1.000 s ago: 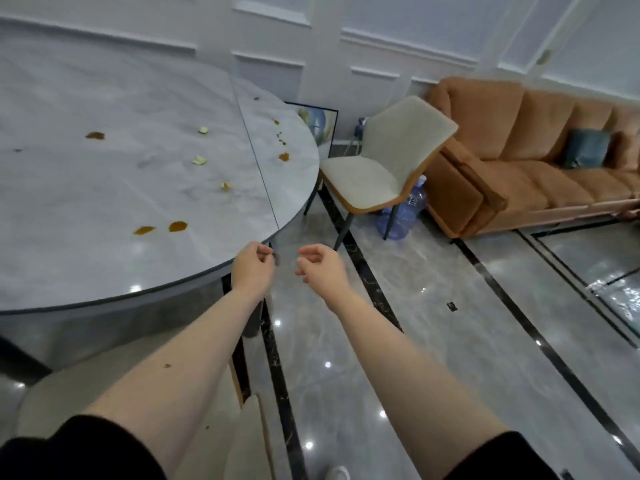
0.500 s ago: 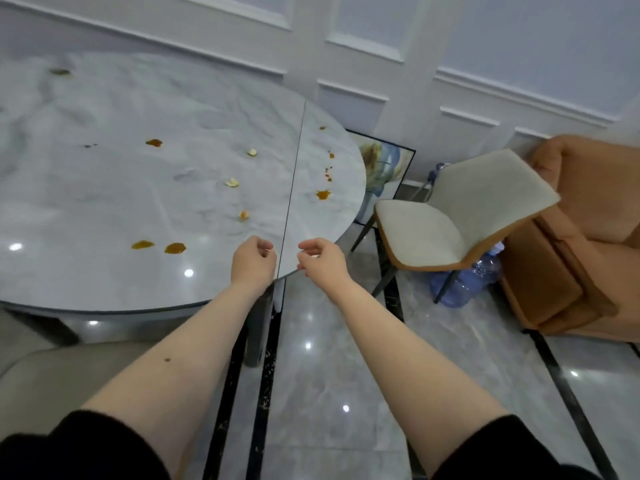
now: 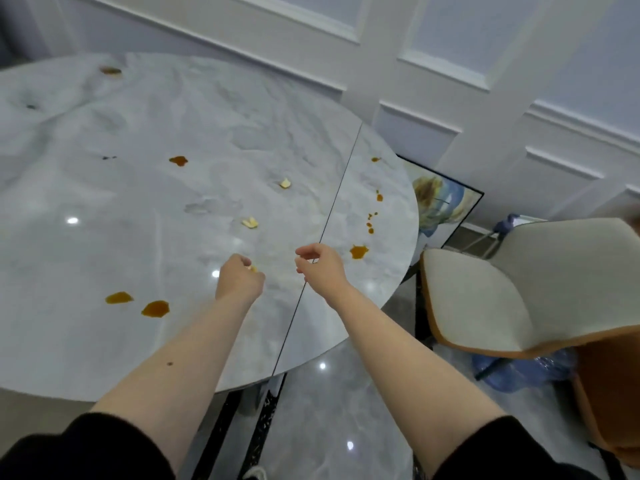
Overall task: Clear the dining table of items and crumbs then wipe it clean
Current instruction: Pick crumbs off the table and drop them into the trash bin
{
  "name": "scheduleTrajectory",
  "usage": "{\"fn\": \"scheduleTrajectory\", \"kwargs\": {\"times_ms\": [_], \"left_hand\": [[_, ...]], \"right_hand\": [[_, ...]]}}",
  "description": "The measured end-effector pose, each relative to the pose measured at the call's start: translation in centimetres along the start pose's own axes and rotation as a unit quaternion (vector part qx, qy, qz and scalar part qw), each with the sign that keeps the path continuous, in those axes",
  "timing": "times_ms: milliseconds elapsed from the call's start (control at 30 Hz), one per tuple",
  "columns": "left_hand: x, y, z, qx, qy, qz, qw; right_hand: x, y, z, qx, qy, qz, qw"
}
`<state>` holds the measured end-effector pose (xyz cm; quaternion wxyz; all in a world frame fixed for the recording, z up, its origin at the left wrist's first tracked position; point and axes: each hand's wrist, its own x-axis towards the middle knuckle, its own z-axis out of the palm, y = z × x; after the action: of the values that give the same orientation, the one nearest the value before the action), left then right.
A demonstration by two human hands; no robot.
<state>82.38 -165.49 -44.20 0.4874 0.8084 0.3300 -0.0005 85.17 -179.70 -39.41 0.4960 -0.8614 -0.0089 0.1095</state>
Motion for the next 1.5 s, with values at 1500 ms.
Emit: {"fn": "scheduleTrajectory", "kwargs": {"times_ms": [1500], "left_hand": [[21.7,8.8,9.3,-0.072,0.176,-0.078,0.979]], "right_hand": [[35.0,0.6,4.0,-0.216,-0.111,-0.245,0.938]]}}
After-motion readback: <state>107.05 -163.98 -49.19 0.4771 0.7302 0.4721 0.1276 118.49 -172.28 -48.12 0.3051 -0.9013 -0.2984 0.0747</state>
